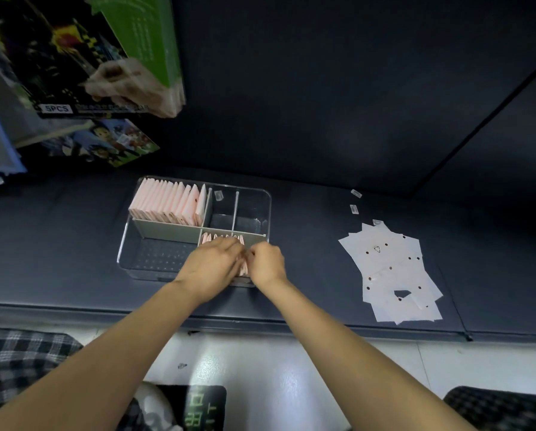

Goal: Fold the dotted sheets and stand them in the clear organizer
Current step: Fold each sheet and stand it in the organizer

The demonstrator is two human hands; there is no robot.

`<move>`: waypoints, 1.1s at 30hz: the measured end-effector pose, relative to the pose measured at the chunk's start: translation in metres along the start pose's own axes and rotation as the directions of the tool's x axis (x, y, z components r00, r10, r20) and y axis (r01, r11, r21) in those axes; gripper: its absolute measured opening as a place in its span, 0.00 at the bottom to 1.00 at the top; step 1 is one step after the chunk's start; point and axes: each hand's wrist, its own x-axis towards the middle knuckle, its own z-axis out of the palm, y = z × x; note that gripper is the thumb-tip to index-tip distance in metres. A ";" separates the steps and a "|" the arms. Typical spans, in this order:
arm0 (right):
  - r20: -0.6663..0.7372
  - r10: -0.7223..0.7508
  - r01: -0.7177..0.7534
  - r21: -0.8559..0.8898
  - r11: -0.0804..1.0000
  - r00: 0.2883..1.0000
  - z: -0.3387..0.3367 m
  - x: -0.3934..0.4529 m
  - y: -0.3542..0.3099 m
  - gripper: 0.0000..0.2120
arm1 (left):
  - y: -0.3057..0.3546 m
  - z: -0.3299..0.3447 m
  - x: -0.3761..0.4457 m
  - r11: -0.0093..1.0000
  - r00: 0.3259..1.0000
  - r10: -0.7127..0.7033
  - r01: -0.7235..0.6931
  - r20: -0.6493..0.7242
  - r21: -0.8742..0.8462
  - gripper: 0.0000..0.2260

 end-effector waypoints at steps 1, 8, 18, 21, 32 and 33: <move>0.016 -0.019 0.019 0.020 1.000 1.000 0.002 -0.001 0.002 0.12 | -0.001 0.003 0.000 1.000 0.999 -0.012 0.012 0.036 -0.003 0.14; -0.148 -0.106 0.146 0.300 0.943 0.983 -0.020 -0.021 0.060 0.08 | -0.008 0.015 -0.007 0.967 0.965 -0.038 -0.030 0.261 0.252 0.23; -0.340 0.303 -0.307 0.043 0.951 0.890 -0.075 -0.069 0.281 0.19 | 0.043 0.013 0.007 0.976 0.973 0.209 -0.203 -0.094 0.074 0.16; -0.331 0.273 -0.290 0.000 0.957 0.903 -0.072 -0.075 0.294 0.14 | 0.068 0.025 0.005 0.953 0.953 0.303 -0.303 -0.013 -0.002 0.14; -0.425 0.046 -0.135 -0.180 0.974 0.904 -0.081 -0.074 0.274 0.09 | 0.089 0.068 -0.013 0.986 0.867 0.154 -0.163 0.474 -0.022 0.19; -0.409 -0.002 -0.084 -0.190 0.978 0.912 -0.081 -0.074 0.265 0.09 | 0.091 0.067 -0.012 0.988 0.872 0.147 -0.150 0.466 -0.031 0.20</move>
